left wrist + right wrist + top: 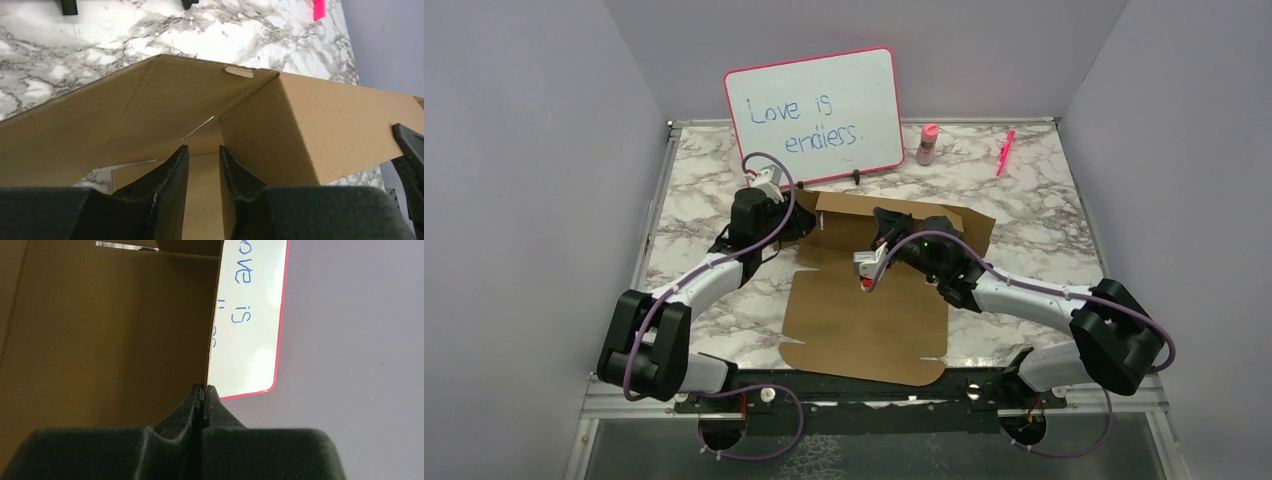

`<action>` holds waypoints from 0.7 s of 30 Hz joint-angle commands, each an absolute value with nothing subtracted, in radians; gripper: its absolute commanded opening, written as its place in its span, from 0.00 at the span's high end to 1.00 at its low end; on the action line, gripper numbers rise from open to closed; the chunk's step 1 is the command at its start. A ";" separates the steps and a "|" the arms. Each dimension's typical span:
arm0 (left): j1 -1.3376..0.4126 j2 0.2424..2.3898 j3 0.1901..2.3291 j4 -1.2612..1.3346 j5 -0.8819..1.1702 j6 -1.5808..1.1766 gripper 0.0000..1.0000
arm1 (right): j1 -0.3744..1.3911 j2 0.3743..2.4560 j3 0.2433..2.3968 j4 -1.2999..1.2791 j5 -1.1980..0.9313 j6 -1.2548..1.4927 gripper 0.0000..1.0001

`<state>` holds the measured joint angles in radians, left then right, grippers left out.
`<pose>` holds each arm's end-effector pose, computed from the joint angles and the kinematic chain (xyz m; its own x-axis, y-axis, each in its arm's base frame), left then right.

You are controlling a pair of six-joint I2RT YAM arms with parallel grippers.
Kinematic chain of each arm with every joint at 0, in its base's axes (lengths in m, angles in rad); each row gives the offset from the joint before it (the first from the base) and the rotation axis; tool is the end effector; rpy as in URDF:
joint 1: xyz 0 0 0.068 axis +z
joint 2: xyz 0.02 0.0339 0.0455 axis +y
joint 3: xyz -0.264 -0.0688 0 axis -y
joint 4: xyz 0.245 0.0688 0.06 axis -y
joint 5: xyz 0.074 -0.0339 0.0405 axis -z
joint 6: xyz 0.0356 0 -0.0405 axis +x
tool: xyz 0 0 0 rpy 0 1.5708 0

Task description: Fold the paper box

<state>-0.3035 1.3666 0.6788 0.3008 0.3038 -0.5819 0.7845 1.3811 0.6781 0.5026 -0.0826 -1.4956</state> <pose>0.2772 -0.0980 0.2221 -0.6029 -0.3607 -0.7116 0.2611 0.7536 -0.6033 0.2125 0.2163 0.2384 0.7485 -0.6569 -0.0900 -0.1977 -0.0915 -0.9760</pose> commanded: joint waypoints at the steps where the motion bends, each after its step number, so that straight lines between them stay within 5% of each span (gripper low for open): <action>1: -0.311 1.300 0.631 0.338 0.237 -0.564 0.70 | 0.811 1.355 0.633 0.561 -0.020 -1.539 0.99; 21: -0.311 1.296 0.476 0.293 0.106 -0.543 0.57 | 0.837 1.362 0.627 0.551 0.015 -1.540 0.99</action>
